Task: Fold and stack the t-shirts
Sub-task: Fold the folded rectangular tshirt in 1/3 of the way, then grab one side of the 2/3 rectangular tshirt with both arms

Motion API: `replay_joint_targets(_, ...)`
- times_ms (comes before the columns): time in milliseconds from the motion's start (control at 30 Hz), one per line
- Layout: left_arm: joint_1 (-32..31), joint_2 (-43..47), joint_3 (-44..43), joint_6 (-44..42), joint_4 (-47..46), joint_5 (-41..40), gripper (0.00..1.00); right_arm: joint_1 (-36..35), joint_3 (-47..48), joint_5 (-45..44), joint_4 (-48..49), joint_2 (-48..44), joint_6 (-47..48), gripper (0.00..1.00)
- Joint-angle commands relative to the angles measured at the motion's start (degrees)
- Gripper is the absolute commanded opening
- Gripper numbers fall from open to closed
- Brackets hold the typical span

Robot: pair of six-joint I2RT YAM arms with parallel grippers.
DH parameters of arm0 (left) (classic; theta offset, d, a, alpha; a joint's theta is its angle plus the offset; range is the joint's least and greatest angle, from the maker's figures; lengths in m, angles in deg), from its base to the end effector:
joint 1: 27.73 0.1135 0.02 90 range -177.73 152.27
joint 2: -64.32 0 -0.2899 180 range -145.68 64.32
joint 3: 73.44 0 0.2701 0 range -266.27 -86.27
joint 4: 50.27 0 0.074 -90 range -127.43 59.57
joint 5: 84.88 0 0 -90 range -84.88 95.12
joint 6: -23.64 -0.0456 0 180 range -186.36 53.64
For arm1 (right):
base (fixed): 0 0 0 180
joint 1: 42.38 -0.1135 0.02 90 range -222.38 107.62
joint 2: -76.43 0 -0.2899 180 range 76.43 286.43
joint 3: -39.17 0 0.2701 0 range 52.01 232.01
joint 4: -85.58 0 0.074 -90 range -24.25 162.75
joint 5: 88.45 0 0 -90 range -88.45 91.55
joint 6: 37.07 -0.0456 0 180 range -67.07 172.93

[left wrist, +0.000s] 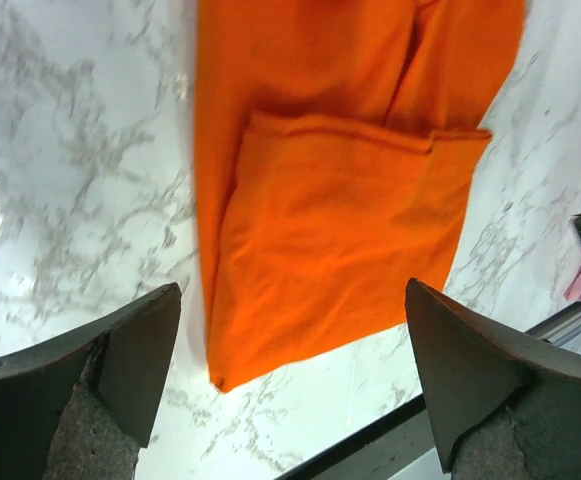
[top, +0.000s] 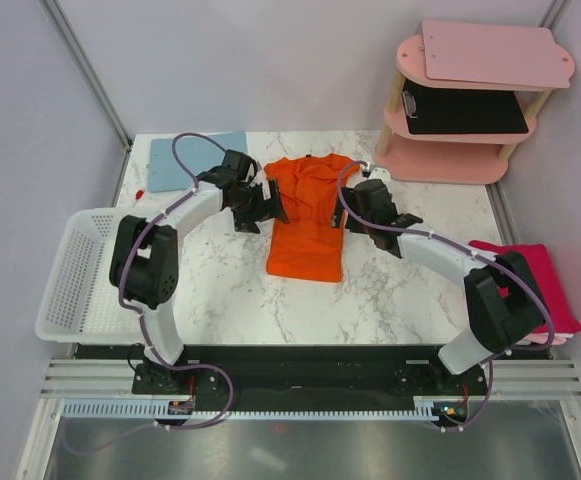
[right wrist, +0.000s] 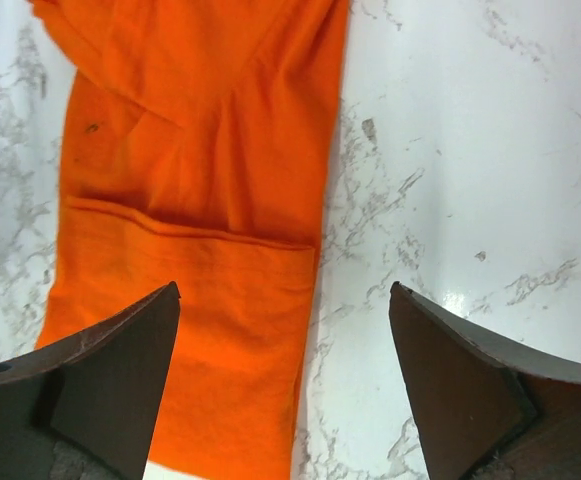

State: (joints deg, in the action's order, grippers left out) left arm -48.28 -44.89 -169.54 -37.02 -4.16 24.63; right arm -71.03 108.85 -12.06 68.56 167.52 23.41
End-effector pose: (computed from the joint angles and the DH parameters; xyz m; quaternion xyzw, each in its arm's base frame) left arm 0.4051 -0.1681 0.2255 -0.0280 0.9509 -0.2584 0.1683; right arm 0.3295 0.1678 0.2312 0.0583 0.8937 0.1167 0.4293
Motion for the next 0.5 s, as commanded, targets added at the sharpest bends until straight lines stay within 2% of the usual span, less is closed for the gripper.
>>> replay_joint_targets(0, 0.3, 7.2, 8.0, -0.9, -0.6, -1.5, 0.99, -0.2, -4.1, 6.1, 0.1, -4.0, -3.3, 0.92)
replay_joint_targets(200, 0.3, 10.9, 19.4, 0.9, -6.9, -0.2, 0.95, -0.1, -10.9, 15.4, 0.5, -5.7, -8.4, 0.89)
replay_joint_targets(467, 0.3, 10.6, 24.8, 0.5, -9.7, 0.4, 0.94, -0.2, -15.9, 19.1, 2.1, -7.9, -10.8, 0.88)
